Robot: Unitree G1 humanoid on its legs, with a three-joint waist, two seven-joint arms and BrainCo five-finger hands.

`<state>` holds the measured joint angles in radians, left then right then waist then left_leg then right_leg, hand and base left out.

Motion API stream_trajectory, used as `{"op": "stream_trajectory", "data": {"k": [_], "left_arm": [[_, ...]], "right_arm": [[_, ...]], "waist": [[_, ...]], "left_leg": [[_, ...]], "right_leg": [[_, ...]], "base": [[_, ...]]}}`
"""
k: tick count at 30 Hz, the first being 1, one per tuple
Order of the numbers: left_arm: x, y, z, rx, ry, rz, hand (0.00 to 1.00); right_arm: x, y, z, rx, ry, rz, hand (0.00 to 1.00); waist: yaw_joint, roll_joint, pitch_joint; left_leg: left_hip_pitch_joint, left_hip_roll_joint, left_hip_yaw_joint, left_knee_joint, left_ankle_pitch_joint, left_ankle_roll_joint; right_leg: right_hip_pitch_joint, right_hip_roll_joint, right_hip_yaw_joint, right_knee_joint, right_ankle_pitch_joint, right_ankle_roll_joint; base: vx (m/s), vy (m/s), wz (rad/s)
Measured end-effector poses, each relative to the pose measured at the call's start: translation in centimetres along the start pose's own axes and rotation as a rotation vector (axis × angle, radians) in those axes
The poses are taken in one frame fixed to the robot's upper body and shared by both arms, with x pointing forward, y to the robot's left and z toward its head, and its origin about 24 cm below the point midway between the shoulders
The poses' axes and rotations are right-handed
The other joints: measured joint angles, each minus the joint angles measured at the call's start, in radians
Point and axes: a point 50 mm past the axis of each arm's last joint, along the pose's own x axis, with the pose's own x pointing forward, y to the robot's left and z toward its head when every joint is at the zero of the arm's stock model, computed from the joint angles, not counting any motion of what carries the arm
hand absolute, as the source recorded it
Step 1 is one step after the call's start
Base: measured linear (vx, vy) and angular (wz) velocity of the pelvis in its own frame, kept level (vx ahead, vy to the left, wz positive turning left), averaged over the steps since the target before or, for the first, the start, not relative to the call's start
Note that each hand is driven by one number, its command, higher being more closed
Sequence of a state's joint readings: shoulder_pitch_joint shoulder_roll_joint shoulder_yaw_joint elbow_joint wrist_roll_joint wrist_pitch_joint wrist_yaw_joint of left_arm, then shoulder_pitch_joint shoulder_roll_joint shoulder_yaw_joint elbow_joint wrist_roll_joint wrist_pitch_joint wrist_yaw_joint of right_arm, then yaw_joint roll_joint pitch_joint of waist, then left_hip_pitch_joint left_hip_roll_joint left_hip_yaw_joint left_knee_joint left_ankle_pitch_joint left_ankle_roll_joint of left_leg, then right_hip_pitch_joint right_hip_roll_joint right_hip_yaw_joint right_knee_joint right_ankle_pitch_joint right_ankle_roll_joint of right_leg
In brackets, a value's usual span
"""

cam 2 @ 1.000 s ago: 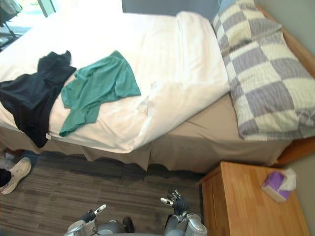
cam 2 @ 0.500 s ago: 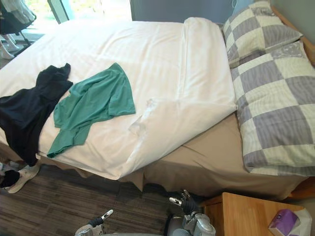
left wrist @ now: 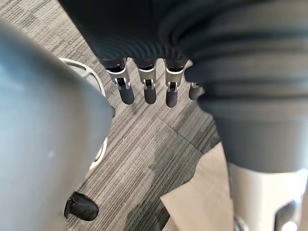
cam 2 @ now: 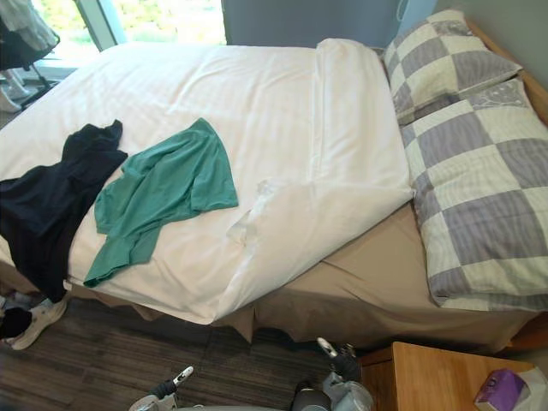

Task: Tidy the bed and pick cloth on bed and put in laundry

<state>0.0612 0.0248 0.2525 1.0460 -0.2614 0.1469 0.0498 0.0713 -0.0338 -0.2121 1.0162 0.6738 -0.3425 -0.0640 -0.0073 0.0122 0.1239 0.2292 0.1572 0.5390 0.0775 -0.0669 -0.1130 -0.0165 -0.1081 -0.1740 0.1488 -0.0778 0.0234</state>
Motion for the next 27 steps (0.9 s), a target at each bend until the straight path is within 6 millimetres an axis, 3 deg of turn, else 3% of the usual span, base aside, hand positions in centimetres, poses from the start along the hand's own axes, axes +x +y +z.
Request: {"op": "stream_trajectory", "data": {"k": [3,5,6,7,9,10,13,14,18,21,27], "left_arm": [[0.0,0.4,0.1,0.014,-0.001,0.003,0.00],[0.0,0.8,-0.1,0.028,0.003,-0.005,0.00],[-0.1,1.0,-0.1,0.032,0.003,-0.003,0.00],[-0.1,1.5,-0.2,0.035,0.003,-0.003,0.00],[-0.2,2.4,-0.4,0.039,0.000,0.015,0.00],[-0.3,3.1,-0.5,0.051,-0.006,0.029,0.00],[-0.6,4.0,-1.4,0.079,0.003,0.050,0.00],[-0.7,4.4,-1.8,0.089,0.006,0.060,0.00],[-1.1,5.5,-3.1,0.153,0.036,0.104,0.00],[-1.3,6.0,-4.0,0.181,0.048,0.125,0.00],[-1.3,5.9,-3.8,0.201,0.029,0.118,0.00]], "right_arm": [[0.6,-2.2,4.2,0.035,-0.174,-0.242,0.00],[1.0,-3.5,9.3,0.015,-0.349,-0.413,0.00],[1.1,-3.7,10.7,0.024,-0.394,-0.438,0.00],[1.0,-3.7,13.8,0.021,-0.499,-0.465,0.00],[0.6,-2.8,18.1,-0.045,-0.655,-0.449,0.00],[0.1,-1.5,20.6,-0.098,-0.753,-0.411,0.00],[-1.6,2.9,25.0,-0.307,-0.961,-0.308,0.00],[-2.6,5.8,25.7,-0.426,-1.043,-0.230,0.00],[-4.9,12.4,24.2,-0.775,-1.174,0.019,0.00],[-5.8,16.2,22.7,-0.938,-1.210,0.197,0.00],[-7.5,22.1,21.0,-1.219,-1.276,0.437,0.00]], "waist": [[-0.007,-0.001,-0.011],[-0.006,-0.008,-0.018],[-0.006,-0.009,-0.020],[-0.007,-0.011,-0.023],[-0.011,-0.017,-0.027],[-0.014,-0.019,-0.032],[-0.017,-0.010,-0.041],[-0.005,-0.018,-0.040],[0.002,-0.030,-0.055],[0.011,-0.024,-0.055],[0.027,-0.019,-0.055]], "left_leg": [[0.015,-0.008,-0.001,-0.035,0.006,-0.001],[0.016,-0.014,-0.004,-0.058,0.006,-0.001],[0.016,-0.015,-0.005,-0.065,0.006,-0.001],[0.015,-0.019,-0.007,-0.078,0.006,-0.001],[0.012,-0.022,-0.020,-0.090,0.005,-0.001],[0.009,-0.023,-0.033,-0.102,0.004,-0.001],[-0.006,-0.009,-0.043,-0.112,-0.045,0.004],[-0.018,-0.008,-0.048,-0.104,-0.050,0.001],[-0.038,-0.008,-0.058,-0.091,-0.060,-0.006],[-0.039,-0.017,-0.066,-0.092,-0.052,0.007],[-0.058,-0.032,-0.122,-0.095,-0.038,0.027]], "right_leg": [[0.031,0.010,0.000,-0.075,0.044,0.007],[0.044,0.015,-0.001,-0.122,0.078,0.007],[0.046,0.016,-0.001,-0.133,0.086,0.007],[0.050,0.019,-0.001,-0.156,0.103,0.007],[0.057,0.022,-0.001,-0.190,0.126,0.004],[0.059,0.028,-0.001,-0.210,0.139,-0.002],[0.046,0.056,0.001,-0.248,0.167,-0.009],[0.039,0.056,0.001,-0.250,0.174,-0.005],[0.026,0.051,0.002,-0.250,0.184,-0.003],[0.024,0.044,0.000,-0.250,0.191,-0.005],[0.026,0.031,-0.044,-0.249,0.197,-0.003]], "base": [[-0.06,0.052,-0.05],[-0.11,0.043,0.02],[-0.13,0.036,0.00],[-0.12,0.021,0.00],[-0.12,0.004,0.04],[-0.17,-0.034,0.06],[-0.16,-0.040,-0.04],[-0.15,-0.039,-0.06],[-0.10,-0.042,0.02],[-0.03,-0.002,0.04],[0.00,0.009,0.21]]}}
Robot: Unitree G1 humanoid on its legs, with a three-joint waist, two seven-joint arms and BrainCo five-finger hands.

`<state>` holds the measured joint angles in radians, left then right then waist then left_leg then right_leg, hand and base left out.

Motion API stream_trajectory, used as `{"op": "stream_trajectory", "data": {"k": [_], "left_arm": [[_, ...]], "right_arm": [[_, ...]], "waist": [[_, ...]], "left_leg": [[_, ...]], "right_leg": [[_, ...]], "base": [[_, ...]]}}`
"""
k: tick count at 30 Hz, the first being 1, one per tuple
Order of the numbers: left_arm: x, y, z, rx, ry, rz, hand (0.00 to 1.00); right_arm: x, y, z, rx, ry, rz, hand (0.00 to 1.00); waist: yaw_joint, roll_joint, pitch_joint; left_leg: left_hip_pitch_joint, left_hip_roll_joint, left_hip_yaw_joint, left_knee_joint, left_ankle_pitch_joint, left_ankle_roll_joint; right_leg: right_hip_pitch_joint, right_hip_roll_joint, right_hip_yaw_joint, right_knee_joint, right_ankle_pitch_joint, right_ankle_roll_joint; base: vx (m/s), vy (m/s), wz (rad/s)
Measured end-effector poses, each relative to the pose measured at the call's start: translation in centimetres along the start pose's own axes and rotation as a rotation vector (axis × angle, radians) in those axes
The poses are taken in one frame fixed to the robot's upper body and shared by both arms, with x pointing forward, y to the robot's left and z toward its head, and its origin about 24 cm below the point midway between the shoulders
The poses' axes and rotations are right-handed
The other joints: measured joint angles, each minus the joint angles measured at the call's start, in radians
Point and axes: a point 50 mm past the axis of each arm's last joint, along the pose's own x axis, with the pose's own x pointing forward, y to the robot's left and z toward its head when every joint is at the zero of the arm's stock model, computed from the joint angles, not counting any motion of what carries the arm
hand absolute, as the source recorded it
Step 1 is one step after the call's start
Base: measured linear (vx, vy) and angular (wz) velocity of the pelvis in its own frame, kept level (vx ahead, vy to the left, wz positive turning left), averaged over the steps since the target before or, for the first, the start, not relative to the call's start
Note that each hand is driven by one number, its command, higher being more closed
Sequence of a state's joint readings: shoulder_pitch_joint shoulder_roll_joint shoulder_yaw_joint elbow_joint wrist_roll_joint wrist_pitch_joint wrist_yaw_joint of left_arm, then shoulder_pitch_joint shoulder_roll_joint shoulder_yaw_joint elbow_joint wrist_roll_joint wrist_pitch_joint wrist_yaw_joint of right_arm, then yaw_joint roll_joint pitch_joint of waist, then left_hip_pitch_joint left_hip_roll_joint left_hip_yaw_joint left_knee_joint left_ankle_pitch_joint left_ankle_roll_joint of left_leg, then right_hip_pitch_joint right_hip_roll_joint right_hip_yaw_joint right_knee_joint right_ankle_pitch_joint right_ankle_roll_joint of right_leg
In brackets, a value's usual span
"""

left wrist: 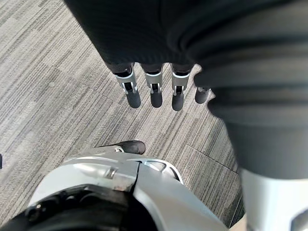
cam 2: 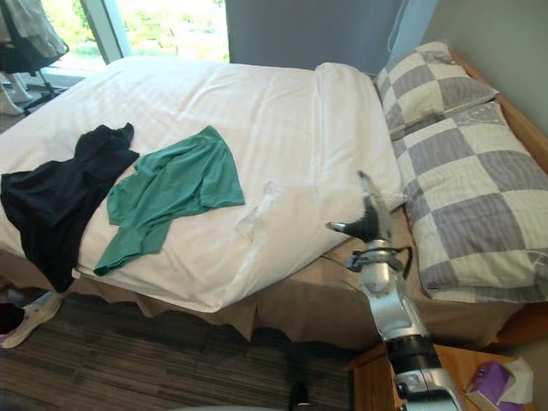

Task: Tidy the bed and pick cloth on bed and put in laundry

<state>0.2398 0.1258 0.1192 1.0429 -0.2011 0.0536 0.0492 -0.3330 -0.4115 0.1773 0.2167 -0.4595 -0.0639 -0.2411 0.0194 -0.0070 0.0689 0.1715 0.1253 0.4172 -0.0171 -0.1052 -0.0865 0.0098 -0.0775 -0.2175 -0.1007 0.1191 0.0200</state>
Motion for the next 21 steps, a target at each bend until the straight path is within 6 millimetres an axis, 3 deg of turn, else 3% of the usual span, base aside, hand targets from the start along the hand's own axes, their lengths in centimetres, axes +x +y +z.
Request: {"op": "stream_trajectory", "data": {"k": [4,6,7,8,11,17,21], "left_arm": [[0.1,-0.1,1.0,0.017,-0.032,-0.005,0.00],[0.2,0.0,2.5,0.020,-0.077,-0.003,0.00],[0.3,0.1,3.9,0.025,-0.110,0.000,0.00],[0.4,0.3,5.5,0.021,-0.150,0.002,0.00],[0.3,0.3,9.0,-0.004,-0.245,0.001,0.00],[-0.2,0.7,11.8,-0.053,-0.340,0.002,0.00],[-0.6,0.5,13.9,-0.063,-0.402,-0.003,0.00]], "right_arm": [[2.0,1.5,1.1,-0.056,-0.018,0.120,0.00],[3.3,1.7,2.4,-0.075,-0.044,0.130,0.00],[4.4,1.5,3.4,-0.088,-0.066,0.118,0.00],[5.6,0.9,4.5,-0.097,-0.088,0.085,0.00],[8.4,-1.1,7.1,-0.129,-0.136,-0.010,0.00],[11.1,-3.8,9.8,-0.171,-0.163,-0.113,0.00],[12.5,-6.7,10.8,-0.174,-0.141,-0.187,0.00]], "waist": [[0.034,-0.016,0.024],[0.053,-0.042,0.064],[0.061,-0.069,0.098],[0.080,-0.094,0.135],[0.110,-0.132,0.236],[0.145,-0.145,0.333],[0.160,-0.157,0.396]], "left_leg": [[-0.029,-0.004,-0.046,-0.002,0.011,0.009],[-0.066,-0.004,-0.069,0.005,0.021,0.012],[-0.109,-0.002,-0.088,0.021,0.029,0.012],[-0.150,0.003,-0.101,0.040,0.034,0.012],[-0.245,0.018,-0.130,0.105,0.032,0.011],[-0.373,0.051,-0.177,0.216,0.001,0.007],[-0.447,0.059,-0.202,0.256,-0.004,0.010]], "right_leg": [[0.000,-0.009,-0.048,0.005,0.000,0.000],[-0.020,-0.015,-0.060,0.005,0.004,0.004],[-0.046,-0.017,-0.074,0.005,0.010,0.004],[-0.077,-0.016,-0.081,0.005,0.020,0.003],[-0.125,-0.014,-0.097,0.006,0.041,0.007],[-0.178,0.003,-0.100,0.006,0.065,0.022],[-0.220,0.006,-0.099,0.006,0.084,0.028]], "base": [[-0.02,-0.007,0.32],[-0.10,-0.026,0.33],[-0.11,-0.061,0.34],[-0.11,-0.074,0.27],[-0.10,-0.072,0.25],[-0.03,-0.004,0.17],[-0.03,0.033,0.09]]}}
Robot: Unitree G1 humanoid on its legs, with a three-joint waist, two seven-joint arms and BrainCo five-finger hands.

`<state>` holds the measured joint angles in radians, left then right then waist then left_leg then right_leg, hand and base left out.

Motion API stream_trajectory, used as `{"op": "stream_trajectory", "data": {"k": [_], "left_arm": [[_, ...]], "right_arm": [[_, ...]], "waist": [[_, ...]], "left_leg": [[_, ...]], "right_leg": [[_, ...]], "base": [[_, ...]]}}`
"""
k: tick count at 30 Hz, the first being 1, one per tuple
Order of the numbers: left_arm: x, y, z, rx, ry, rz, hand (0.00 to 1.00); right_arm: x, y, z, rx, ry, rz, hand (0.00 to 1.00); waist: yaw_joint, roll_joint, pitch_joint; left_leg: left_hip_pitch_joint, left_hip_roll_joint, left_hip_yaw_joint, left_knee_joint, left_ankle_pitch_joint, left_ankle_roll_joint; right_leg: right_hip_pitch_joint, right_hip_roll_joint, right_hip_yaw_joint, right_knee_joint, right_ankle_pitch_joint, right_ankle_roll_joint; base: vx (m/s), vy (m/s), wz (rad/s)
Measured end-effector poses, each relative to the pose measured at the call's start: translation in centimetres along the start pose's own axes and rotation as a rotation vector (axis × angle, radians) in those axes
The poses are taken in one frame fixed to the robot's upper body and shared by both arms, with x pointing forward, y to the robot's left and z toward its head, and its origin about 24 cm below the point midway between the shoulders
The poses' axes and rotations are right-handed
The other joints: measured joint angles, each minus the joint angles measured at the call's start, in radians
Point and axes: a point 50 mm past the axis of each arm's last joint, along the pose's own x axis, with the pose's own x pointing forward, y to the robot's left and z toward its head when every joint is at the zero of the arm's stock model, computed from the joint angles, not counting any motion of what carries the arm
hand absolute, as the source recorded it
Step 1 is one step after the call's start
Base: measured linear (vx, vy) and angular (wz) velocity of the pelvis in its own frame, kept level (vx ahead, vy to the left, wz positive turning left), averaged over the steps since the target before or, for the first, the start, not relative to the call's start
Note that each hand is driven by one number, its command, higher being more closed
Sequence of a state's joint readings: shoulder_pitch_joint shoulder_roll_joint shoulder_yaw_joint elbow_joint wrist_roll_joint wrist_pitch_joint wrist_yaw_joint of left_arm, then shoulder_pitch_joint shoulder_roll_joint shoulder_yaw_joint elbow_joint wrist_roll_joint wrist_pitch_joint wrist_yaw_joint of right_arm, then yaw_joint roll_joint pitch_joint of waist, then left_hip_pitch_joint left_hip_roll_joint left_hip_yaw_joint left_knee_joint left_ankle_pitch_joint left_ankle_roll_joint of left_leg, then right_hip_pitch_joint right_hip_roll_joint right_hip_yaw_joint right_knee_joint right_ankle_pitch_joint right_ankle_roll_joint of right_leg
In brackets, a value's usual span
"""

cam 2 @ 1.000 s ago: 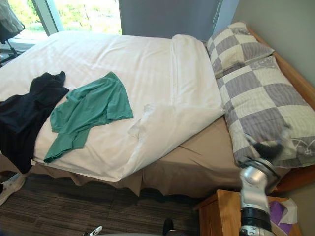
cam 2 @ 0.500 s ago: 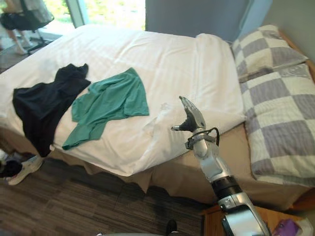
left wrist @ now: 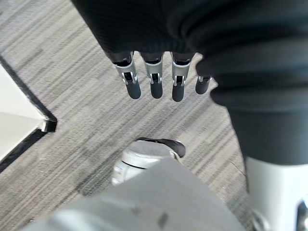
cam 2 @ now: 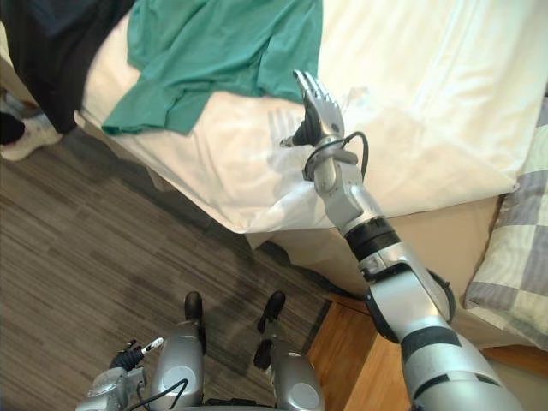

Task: Tidy the bed and pick cloth on bed and put in laundry

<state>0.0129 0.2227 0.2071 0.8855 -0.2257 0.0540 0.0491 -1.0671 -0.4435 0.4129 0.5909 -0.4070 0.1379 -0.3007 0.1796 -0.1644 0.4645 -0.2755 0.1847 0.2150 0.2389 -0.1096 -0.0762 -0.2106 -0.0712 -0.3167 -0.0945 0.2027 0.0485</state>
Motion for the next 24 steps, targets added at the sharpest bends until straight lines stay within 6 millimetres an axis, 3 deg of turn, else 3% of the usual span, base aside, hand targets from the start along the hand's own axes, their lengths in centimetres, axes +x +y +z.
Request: {"op": "stream_trajectory", "data": {"k": [14,24], "left_arm": [[0.6,-0.9,2.5,0.012,-0.026,-0.024,0.00],[0.8,-1.5,4.0,0.030,-0.045,-0.042,0.00]], "right_arm": [[2.9,-8.1,-1.5,-0.024,0.097,-0.179,0.00],[3.6,-10.1,-1.2,0.042,0.122,-0.178,0.00]], "waist": [[0.003,-0.002,0.023],[0.006,0.010,0.032]], "left_leg": [[-0.082,0.013,0.000,0.077,-0.024,0.009],[-0.140,0.047,-0.006,0.138,-0.045,-0.001]], "right_leg": [[-0.055,0.004,0.032,0.000,0.025,-0.003],[-0.087,0.030,0.040,0.000,0.033,-0.019]], "base": [[-0.02,0.039,-0.03],[-0.03,0.006,-0.05]]}}
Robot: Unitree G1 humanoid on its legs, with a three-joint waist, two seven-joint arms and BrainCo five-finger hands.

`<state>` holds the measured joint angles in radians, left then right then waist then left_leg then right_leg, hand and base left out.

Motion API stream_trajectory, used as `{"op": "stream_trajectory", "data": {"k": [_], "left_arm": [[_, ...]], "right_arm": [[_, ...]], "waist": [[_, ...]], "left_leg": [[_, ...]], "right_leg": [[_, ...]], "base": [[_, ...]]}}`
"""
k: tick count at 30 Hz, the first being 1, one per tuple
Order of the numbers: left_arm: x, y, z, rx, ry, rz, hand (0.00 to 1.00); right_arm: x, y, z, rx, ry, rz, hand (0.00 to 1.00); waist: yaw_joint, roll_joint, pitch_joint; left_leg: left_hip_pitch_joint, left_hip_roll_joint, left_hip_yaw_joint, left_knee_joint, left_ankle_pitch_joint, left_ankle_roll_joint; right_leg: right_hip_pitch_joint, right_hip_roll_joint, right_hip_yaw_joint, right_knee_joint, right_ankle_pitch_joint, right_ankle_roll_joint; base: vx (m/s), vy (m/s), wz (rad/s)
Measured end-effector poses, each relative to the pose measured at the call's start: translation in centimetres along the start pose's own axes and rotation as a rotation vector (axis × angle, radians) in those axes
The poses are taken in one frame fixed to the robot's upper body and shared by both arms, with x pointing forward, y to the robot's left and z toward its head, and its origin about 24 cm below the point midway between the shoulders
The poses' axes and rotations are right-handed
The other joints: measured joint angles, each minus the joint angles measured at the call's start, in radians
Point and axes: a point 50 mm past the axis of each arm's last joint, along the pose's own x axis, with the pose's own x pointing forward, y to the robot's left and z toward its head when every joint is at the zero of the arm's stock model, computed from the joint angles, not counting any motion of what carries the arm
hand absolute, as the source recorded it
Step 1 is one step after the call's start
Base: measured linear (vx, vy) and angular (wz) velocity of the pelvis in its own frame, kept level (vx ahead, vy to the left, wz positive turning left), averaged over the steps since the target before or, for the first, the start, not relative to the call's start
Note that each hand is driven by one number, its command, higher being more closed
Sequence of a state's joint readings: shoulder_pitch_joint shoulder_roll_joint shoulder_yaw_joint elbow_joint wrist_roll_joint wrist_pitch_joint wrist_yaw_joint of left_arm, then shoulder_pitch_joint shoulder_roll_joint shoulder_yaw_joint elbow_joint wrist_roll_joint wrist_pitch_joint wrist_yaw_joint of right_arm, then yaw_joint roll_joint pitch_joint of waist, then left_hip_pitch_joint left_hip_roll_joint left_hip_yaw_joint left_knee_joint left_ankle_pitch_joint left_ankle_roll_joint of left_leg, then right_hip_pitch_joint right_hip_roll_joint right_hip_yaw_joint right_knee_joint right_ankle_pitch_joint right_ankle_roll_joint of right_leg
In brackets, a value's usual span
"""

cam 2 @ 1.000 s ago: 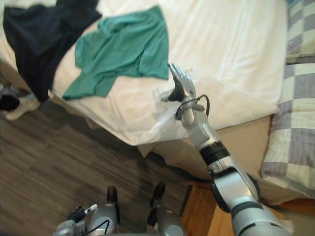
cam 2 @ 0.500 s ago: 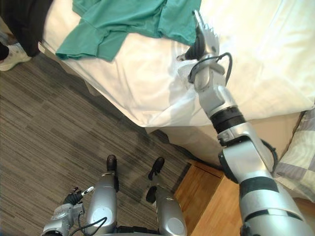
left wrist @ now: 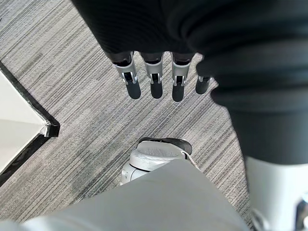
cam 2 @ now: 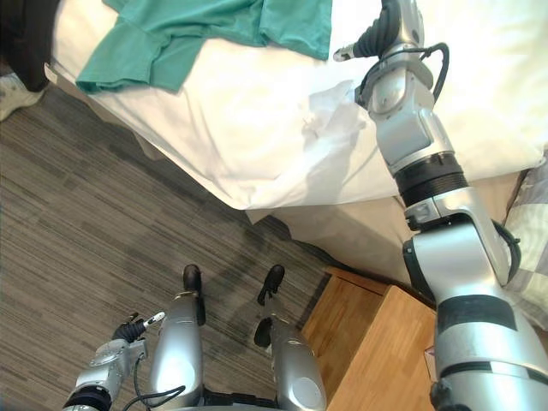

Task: Tidy the bed and pick cloth on bed and put in laundry

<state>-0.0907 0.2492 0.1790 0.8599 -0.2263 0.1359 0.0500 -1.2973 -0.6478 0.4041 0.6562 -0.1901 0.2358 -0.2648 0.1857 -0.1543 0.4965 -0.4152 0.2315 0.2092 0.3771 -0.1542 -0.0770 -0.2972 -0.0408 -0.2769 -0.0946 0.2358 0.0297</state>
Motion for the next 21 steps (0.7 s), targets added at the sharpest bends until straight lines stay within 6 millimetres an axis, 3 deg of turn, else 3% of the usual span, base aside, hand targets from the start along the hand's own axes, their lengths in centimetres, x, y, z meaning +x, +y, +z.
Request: {"op": "stream_trajectory", "data": {"k": [7,12,13,17,21], "left_arm": [[0.2,-0.9,1.0,0.013,-0.018,-0.023,0.00],[0.4,-1.6,1.7,0.020,-0.039,-0.043,0.00],[0.4,-2.1,1.9,0.035,-0.044,-0.057,0.00],[0.4,-3.4,1.8,0.027,-0.042,-0.097,0.00],[0.4,-3.6,1.9,0.031,-0.056,-0.102,0.00]], "right_arm": [[0.0,0.4,-2.3,-0.018,0.121,0.042,0.00],[0.7,-0.6,-2.3,-0.017,0.159,0.024,0.00],[0.9,-1.6,-2.3,-0.025,0.164,0.010,1.00],[1.7,-4.1,-1.7,-0.043,0.150,-0.034,1.00],[1.9,-4.9,-1.4,-0.053,0.136,-0.034,1.00]], "waist": [[-0.001,0.027,0.017],[-0.005,0.058,0.032],[-0.004,0.070,0.038],[-0.005,0.105,0.045],[-0.009,0.107,0.045]], "left_leg": [[-0.076,0.005,-0.002,0.034,0.007,0.004],[-0.133,0.002,-0.001,0.038,0.014,0.006],[-0.141,0.000,-0.001,0.036,0.018,0.006],[-0.162,-0.020,0.011,0.013,0.034,0.015],[-0.165,-0.028,0.035,0.006,0.038,0.017]], "right_leg": [[-0.060,0.001,-0.004,0.000,0.002,-0.006],[-0.120,-0.001,-0.003,0.000,0.009,-0.014],[-0.129,-0.003,-0.002,0.000,0.010,-0.014],[-0.167,-0.021,0.001,0.000,0.021,-0.017],[-0.183,-0.030,0.019,0.000,0.029,-0.012]], "base": [[-0.01,0.002,-0.01],[0.00,0.008,-0.04],[0.02,0.008,0.04],[0.00,0.003,0.01],[0.00,0.026,-0.10]]}}
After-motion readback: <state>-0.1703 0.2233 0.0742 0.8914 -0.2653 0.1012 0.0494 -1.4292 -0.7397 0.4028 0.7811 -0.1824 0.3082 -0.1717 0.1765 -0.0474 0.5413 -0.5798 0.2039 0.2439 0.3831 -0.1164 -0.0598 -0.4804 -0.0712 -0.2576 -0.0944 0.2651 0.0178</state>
